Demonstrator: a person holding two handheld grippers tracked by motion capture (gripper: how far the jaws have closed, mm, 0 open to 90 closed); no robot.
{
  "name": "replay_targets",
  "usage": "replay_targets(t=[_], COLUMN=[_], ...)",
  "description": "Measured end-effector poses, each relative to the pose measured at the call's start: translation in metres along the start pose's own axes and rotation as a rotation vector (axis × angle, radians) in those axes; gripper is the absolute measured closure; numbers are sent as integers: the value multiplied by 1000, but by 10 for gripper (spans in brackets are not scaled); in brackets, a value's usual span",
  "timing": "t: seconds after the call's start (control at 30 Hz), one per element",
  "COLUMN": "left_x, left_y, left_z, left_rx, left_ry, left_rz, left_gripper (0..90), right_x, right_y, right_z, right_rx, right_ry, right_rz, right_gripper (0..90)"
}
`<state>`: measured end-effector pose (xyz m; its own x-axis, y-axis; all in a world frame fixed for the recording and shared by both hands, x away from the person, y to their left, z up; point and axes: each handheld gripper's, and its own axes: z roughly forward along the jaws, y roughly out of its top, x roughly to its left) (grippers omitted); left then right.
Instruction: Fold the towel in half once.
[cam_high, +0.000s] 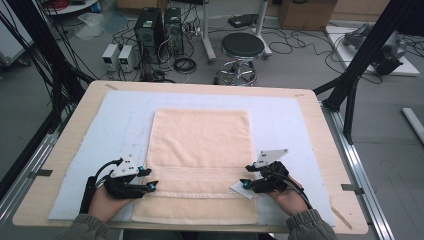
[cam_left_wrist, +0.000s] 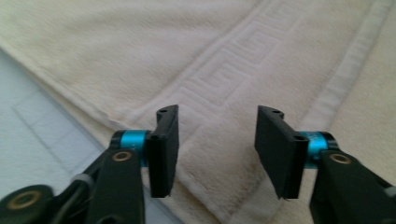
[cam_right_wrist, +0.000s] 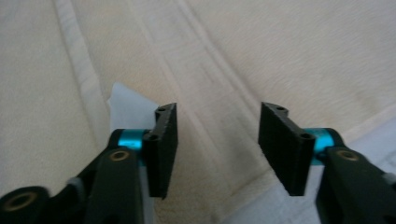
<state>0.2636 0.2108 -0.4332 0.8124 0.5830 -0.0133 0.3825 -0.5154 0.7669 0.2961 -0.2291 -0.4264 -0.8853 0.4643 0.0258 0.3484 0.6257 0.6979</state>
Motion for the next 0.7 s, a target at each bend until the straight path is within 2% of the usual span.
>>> replay_targets(t=[0.07,0.2,0.33,0.4,0.53,0.7], left_x=[0,0,-2,-1,0,-1], left_y=[-3,-4,-4,-5,-4,-1], left_z=[3,4,5,5,2,-7], left_rx=[11,1,-4,-13,-19,-57], left_ry=[-4,6,6,2,-2,5], left_rz=[6,10,27,17,6,-3], left_gripper=[585,677,770,808,842,850], right_x=[-1,-2,-1,-1,-1,0], right_y=[-3,-5,-5,-4,-3,4], right_z=[6,6,7,8,6,-3], right_rx=[14,4,4,4,2,-19], right_ry=[13,34,44,49,55,57], right_rz=[-1,11,-14,-19,-19,-30], right_gripper=[550,650,771,817,852,859])
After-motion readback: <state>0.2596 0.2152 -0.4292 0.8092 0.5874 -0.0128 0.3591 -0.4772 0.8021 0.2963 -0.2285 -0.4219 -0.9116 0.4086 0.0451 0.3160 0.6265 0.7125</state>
